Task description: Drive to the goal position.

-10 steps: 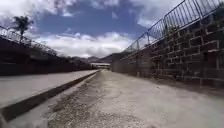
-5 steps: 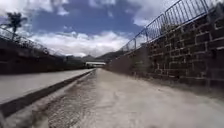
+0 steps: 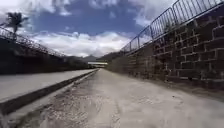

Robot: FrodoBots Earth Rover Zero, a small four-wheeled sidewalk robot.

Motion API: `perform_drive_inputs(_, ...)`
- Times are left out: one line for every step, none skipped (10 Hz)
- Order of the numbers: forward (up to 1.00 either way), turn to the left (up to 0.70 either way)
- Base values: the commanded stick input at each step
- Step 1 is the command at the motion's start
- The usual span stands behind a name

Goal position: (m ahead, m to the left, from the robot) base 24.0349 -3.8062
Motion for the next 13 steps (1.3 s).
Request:
perform_drive_inputs(1.0, 0.0)
perform_drive_inputs(1.0, 0.0)
perform_drive_inputs(1.0, 0.0)
perform_drive_inputs(1.0, 0.0)
perform_drive_inputs(1.0, 0.0)
perform_drive_inputs(1.0, 0.0)
perform_drive_inputs(1.0, 0.0)
perform_drive_inputs(1.0, 0.0)
perform_drive_inputs(1.0, 0.0)
perform_drive_inputs(1.0, 0.0)
perform_drive_inputs(1.0, 0.0)
perform_drive_inputs(1.0, 0.0)
perform_drive_inputs(1.0, 0.0)
